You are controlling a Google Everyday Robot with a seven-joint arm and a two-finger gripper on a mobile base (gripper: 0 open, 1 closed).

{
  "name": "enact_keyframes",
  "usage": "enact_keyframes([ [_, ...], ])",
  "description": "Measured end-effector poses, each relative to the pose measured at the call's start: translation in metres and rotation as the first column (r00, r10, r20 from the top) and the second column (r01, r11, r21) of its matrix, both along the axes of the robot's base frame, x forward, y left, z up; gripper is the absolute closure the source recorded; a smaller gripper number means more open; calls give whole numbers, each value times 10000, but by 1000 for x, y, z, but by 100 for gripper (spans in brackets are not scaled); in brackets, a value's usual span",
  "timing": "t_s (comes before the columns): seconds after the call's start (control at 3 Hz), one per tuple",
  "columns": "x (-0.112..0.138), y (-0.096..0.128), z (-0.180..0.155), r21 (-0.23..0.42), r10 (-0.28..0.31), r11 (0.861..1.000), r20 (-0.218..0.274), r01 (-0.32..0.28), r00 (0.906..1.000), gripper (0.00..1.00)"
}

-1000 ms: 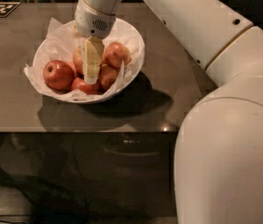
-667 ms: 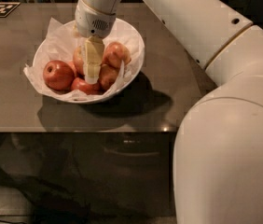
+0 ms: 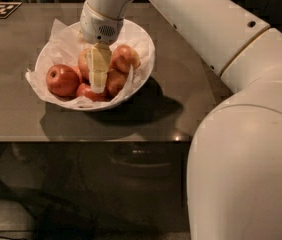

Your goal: Pick apple from white bowl

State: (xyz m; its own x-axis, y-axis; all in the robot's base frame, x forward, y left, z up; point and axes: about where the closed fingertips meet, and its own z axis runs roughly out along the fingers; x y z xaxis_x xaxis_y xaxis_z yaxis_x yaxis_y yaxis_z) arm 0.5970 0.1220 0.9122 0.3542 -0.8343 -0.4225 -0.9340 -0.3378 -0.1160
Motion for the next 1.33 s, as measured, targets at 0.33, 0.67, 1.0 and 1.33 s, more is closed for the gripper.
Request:
enact_keyframes([
  [0.33, 0, -1, -5, 160, -45, 9999, -106, 47, 9999, 0],
  [0.67, 0, -1, -5, 160, -45, 9999, -106, 47, 9999, 18],
  [1.0, 0, -1, -5, 160, -45, 9999, -106, 47, 9999, 43],
  [1.33, 0, -1, -5, 160, -45, 9999, -106, 47, 9999, 66],
])
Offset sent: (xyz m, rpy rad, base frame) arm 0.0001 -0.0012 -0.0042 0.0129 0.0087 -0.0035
